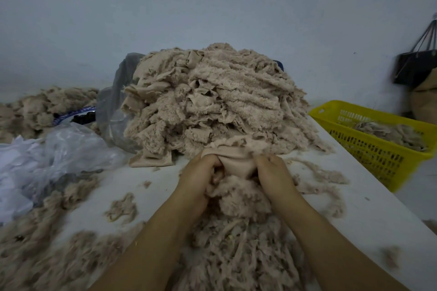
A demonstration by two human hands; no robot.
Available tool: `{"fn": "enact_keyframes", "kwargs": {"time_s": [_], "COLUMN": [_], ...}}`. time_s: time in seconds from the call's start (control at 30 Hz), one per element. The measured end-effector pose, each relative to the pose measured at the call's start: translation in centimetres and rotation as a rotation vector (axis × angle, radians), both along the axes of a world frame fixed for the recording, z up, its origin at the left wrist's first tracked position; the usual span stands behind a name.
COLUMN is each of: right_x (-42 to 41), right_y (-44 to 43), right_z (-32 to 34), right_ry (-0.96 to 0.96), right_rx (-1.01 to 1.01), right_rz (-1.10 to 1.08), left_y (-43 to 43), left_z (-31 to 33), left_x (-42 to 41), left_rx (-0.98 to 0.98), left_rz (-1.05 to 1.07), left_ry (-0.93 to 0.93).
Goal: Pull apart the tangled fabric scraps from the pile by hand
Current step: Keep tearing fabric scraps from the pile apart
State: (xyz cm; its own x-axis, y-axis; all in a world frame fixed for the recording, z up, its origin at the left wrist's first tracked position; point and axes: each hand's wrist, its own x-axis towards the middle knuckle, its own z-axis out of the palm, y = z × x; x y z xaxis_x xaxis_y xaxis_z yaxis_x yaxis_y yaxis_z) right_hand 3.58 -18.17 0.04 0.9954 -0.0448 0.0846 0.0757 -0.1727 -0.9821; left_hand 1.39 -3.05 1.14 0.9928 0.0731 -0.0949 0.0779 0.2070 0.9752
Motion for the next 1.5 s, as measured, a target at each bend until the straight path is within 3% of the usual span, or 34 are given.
{"fn": "enact_keyframes", "kwargs": {"time_s": [0.13,0.23,0.37,0.53,0.7,0.8,0.87,0.97,1.07,1.13,1.2,1.27,1.37,1.4,1.43,1.5], "right_x": [-0.2,-0.1,-0.6,-0.1,0.1,1.4,1.9,1.2,-0.4,-0.3,-0.3,-0.7,-1.1,-1.1,-0.9,-0.9], "right_y": [0.5,0.5,0.7,0.7,0.4,-2.2,-4.0,-3.6,-2.4,-2.4,-2.1,-1.2,0.6,1.0,1.2,1.1], "right_z": [-0.2,-0.2,-0.3,-0.3,-0.1,0.7,1.1,1.2,1.3,1.2,1.3,1.3,0.1,-0.1,-0.1,0.7], "right_ry": [0.029,0.011,-0.105,-0.154,-0.081,0.044,0.071,0.026,0.163,0.060,-0.109,-0.184,-0.250,-0.261,-0.227,0.005], "right_rx": [0.068,-0.003,-0.097,0.030,-0.030,0.249,0.299,0.183,-0.150,-0.207,-0.125,-0.132,-0.394,-0.400,-0.314,0.189], "right_rz": [0.082,0.073,0.110,0.197,-0.082,-0.340,-0.397,-0.033,0.442,0.390,0.242,0.272,0.397,0.375,0.301,0.188], "left_y": [0.3,0.3,0.0,-0.5,-1.1,0.5,2.1,2.0,2.2,3.0,3.5,3.2,2.1,1.9,1.6,1.1], "left_z": [0.4,0.9,0.8,0.2,0.6,1.3,1.2,1.0,0.8,1.0,1.1,1.3,1.7,1.7,1.9,1.9], "left_x": [-0.1,-0.6,-0.4,-0.1,-0.3,0.6,1.4,1.4,1.4,1.4,1.4,1.2,0.7,0.6,0.5,0.4], "left_rx": [-0.277,-0.419,-0.152,-0.088,-0.050,-0.189,-0.308,-0.564,-0.777,-0.922,-1.028,-1.015,-0.907,-0.884,-0.856,-0.722], "left_rz": [-0.131,-0.242,-0.268,-0.095,-0.014,0.190,0.293,0.168,0.055,0.079,0.087,0.072,-0.012,-0.037,-0.057,-0.020], "left_ry": [0.077,0.058,-0.026,-0.030,-0.031,0.019,0.038,0.059,-0.004,-0.068,-0.123,-0.147,-0.156,-0.173,-0.198,-0.224]}}
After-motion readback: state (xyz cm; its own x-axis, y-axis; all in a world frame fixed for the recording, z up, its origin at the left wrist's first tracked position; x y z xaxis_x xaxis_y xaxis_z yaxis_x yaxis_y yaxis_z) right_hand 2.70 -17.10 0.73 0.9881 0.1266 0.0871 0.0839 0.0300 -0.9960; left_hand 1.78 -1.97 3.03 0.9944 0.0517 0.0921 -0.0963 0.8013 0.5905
